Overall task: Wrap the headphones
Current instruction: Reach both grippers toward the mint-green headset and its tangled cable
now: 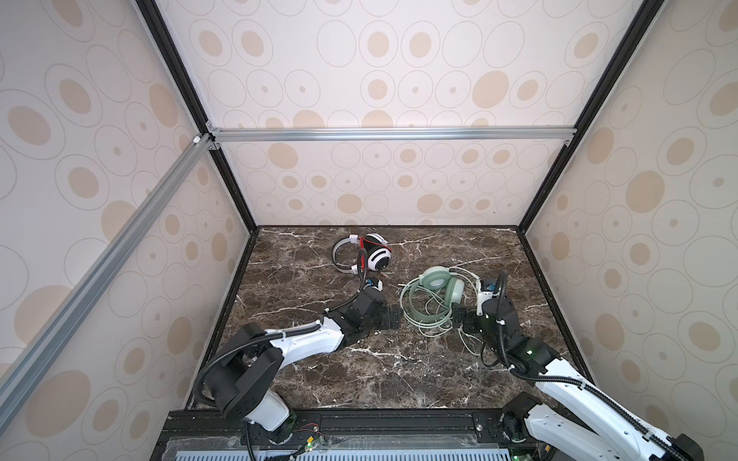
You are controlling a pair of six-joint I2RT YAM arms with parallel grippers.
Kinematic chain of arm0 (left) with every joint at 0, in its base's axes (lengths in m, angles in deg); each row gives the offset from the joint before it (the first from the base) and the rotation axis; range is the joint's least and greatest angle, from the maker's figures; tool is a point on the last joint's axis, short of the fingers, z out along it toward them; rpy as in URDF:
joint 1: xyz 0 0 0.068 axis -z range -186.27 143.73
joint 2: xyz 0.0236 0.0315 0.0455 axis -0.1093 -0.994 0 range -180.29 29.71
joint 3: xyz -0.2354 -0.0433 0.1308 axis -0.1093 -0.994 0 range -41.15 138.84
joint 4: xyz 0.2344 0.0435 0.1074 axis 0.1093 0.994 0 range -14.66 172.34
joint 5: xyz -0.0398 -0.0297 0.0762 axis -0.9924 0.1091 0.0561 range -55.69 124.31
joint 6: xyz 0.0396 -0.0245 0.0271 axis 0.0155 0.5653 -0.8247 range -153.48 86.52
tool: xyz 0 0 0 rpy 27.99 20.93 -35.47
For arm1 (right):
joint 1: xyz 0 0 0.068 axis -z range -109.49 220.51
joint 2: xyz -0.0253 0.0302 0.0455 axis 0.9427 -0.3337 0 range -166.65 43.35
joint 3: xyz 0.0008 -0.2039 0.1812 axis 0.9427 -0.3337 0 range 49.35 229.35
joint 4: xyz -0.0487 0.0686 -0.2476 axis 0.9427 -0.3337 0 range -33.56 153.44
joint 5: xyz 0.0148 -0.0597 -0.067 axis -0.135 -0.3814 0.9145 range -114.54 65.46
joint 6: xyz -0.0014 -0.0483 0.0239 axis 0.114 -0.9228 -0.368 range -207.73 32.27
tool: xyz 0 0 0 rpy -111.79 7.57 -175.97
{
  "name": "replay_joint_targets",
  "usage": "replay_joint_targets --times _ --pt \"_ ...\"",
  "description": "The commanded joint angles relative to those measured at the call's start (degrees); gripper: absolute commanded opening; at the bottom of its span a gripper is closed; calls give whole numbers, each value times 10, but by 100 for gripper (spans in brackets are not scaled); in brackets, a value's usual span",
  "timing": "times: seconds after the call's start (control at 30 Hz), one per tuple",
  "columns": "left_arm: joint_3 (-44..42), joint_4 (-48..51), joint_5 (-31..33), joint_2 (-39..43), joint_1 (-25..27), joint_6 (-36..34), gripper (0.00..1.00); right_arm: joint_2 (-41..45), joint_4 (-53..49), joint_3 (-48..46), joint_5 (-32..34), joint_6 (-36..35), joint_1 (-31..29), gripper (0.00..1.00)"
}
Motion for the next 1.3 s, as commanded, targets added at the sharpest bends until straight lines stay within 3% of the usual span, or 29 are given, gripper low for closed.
replay_joint_targets --times 0.0,0.37,0.7,0.9,1.0,1.17,1.27 --pt "78 -14 2 -46 9 10 98 11 -4 1 -6 -12 4 100" --pt "203 20 30 -198 21 47 98 -5 14 6 9 -48 7 100" --pt "248 51 56 -254 41 56 82 29 13 -1 21 -67 11 100" --pt "246 57 78 -256 40 53 60 52 10 -11 25 -67 19 100" --pt "248 62 91 -251 40 48 43 62 6 -12 29 -65 22 100" --pt "256 73 105 -243 30 30 30 72 -3 -9 31 -70 22 100" --pt "258 74 107 -231 21 13 15 75 -8 -6 35 -72 24 100"
